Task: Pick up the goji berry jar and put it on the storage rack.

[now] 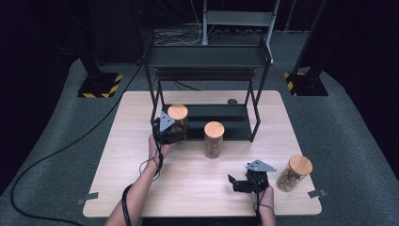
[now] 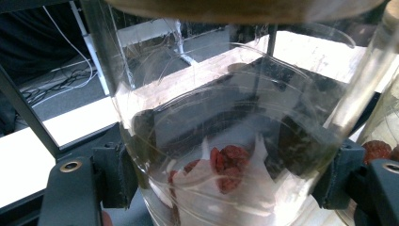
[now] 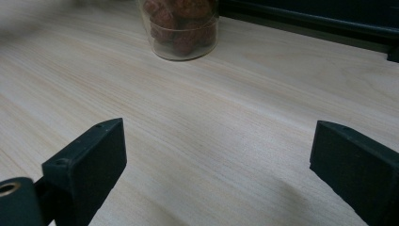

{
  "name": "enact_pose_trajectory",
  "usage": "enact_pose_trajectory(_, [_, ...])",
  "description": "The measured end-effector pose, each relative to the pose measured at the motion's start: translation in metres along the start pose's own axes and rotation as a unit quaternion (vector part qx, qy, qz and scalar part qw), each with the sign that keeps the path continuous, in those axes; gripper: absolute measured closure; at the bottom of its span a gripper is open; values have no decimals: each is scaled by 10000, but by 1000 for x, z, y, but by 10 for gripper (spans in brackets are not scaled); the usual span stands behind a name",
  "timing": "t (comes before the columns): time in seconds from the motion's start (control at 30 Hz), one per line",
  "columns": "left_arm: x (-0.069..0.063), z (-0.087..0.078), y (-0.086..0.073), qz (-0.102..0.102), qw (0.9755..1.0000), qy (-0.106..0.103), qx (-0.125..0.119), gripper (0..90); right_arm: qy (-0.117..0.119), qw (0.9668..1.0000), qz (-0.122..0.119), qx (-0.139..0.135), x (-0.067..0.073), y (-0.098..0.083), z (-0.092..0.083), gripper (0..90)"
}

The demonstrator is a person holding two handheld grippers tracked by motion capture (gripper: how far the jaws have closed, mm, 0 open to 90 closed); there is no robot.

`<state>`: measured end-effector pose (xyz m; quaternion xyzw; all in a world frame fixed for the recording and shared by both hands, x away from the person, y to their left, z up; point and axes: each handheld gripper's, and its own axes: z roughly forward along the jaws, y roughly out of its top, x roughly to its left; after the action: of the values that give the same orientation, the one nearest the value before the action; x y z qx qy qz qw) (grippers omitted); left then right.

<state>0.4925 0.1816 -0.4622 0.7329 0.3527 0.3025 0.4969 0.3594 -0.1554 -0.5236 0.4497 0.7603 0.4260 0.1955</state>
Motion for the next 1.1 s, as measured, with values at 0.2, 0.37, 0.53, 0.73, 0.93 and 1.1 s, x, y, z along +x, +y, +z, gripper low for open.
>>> enact_pose_trajectory(0.2, [1, 3, -1, -24, 10000, 51, -27, 248, -1, 10000, 9, -15, 0, 0, 0, 35])
enact_pose_trajectory(0.37, [2, 5, 0, 4, 10000, 71, -24, 248, -2, 10000, 10, -17, 0, 0, 0, 35])
enact_pose_trajectory(0.53, [3, 9, -1, -18, 9999, 97, -39, 248, -8, 10000, 14, -21, 0, 0, -1, 35])
enact_pose_trajectory(0.73, [4, 12, -1, -28, 9999, 134, -47, 248, -9, 10000, 10, -23, 0, 0, -1, 35])
enact_pose_trajectory(0.93, [6, 15, -1, -65, 9998, 188, -65, 248, -8, 10000, 13, -24, 0, 0, -1, 35])
enact_pose_trajectory(1.1, [6, 18, 1, -42, 9998, 200, -55, 248, -5, 10000, 13, -27, 0, 0, -1, 35])
